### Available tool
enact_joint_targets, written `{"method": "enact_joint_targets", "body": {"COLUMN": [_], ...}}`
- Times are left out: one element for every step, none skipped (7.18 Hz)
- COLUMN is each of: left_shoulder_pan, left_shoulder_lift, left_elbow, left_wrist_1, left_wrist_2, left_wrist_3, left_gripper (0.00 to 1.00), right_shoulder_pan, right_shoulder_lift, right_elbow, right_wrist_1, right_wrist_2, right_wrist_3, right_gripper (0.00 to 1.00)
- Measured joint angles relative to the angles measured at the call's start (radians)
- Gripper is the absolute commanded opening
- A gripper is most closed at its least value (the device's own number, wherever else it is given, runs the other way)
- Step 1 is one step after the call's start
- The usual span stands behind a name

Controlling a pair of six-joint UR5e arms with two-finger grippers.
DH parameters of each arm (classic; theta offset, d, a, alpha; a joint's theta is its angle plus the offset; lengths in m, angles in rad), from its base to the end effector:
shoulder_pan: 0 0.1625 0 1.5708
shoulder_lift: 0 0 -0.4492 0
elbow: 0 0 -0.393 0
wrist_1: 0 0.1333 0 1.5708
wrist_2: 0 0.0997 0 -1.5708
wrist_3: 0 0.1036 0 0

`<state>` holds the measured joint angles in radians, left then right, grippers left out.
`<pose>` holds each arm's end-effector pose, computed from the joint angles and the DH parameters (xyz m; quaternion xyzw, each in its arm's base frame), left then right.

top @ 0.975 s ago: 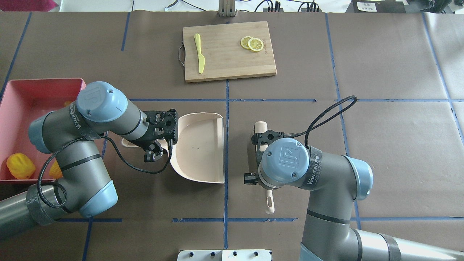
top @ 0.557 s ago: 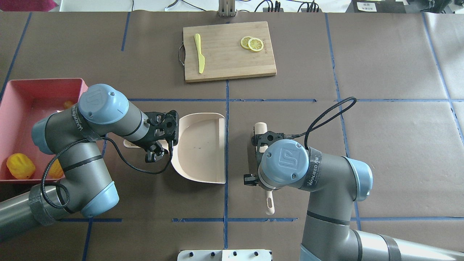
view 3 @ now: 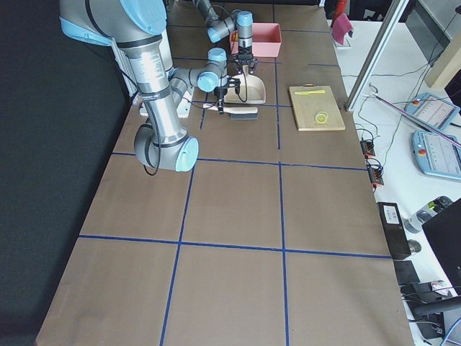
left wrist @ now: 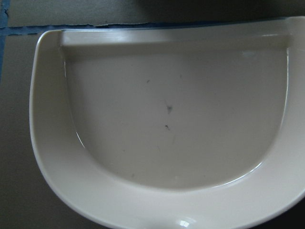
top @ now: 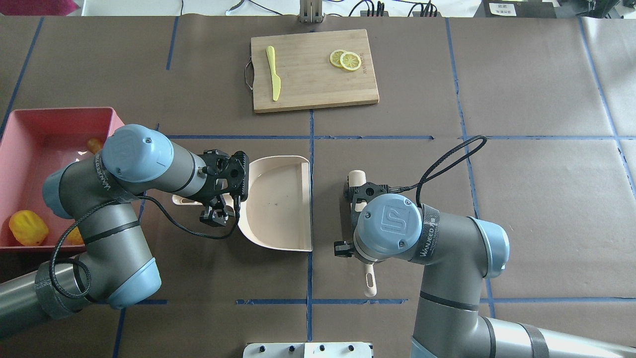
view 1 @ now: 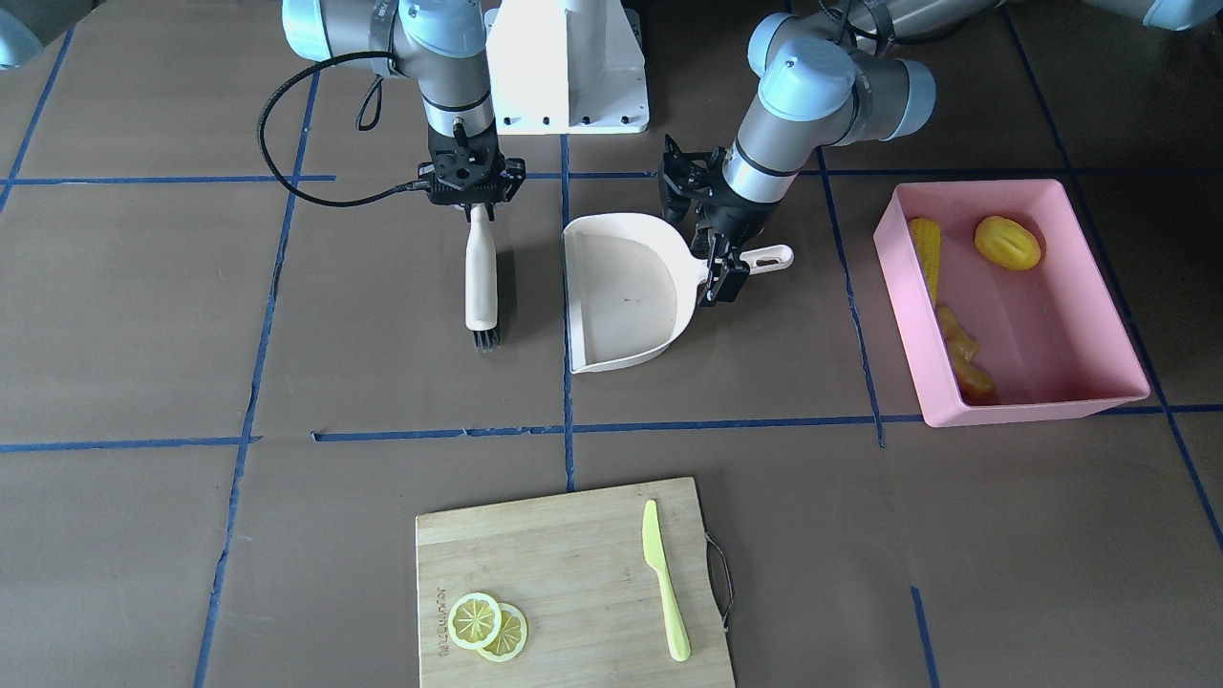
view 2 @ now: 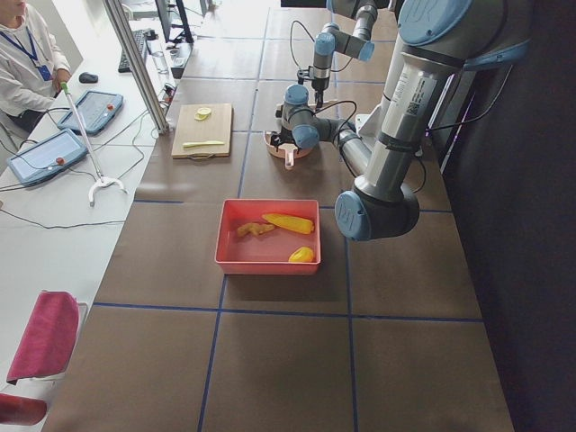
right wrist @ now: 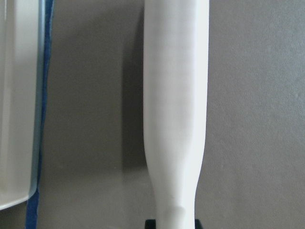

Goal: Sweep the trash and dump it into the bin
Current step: 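Set the dustpan on the table, open the left gripper and withdraw it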

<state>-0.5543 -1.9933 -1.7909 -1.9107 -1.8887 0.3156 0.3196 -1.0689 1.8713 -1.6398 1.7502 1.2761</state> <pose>0.4876 -0.4206 0.3084 0.3896 0.2910 0.5967 0.6384 -0.5635 -0.3074 0.2827 0.0283 -0.3657 -0.0205 0.9301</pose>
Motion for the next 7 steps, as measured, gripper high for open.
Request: {"method": "enact_joint_targets", "body": {"left_shoulder_pan": [-0.012,-0.029,-0.056,-0.091,-0.132,-0.183,-0.247], "left_shoulder_lift": [0.01,0.025,0.037,0.051,0.079,0.113,0.152], "left_elbow": [-0.049,-0.112,-0.173,-0.211,-0.228,-0.235,-0.234], "left_wrist_1": [0.032,0.104,0.2,0.275,0.312,0.328,0.333], "left_wrist_2": [0.001,0.001,0.001,0.0,-0.002,-0.002,-0.003], "left_wrist_3": [0.0,0.001,0.003,0.007,0.038,0.094,0.125], "left_gripper": [1.0,1.0,1.0,1.0,1.0,1.0,1.0], "right_shoulder_pan": [0.0,0.0,0.0,0.0,0.001,0.001,0.001], "right_shoulder_lift": [0.0,0.0,0.0,-0.001,-0.002,-0.003,-0.004], "right_elbow": [-0.001,-0.001,-0.001,-0.001,-0.002,-0.002,-0.003], "right_wrist_1": [0.0,0.0,0.0,0.0,0.0,0.0,0.0], "right_wrist_2": [0.0,0.0,0.0,0.0,0.0,-0.001,-0.001], "right_wrist_3": [-0.001,-0.002,-0.002,-0.002,-0.003,-0.003,-0.003], "right_gripper": [0.0,0.0,0.0,0.0,0.0,0.0,0.0]}}
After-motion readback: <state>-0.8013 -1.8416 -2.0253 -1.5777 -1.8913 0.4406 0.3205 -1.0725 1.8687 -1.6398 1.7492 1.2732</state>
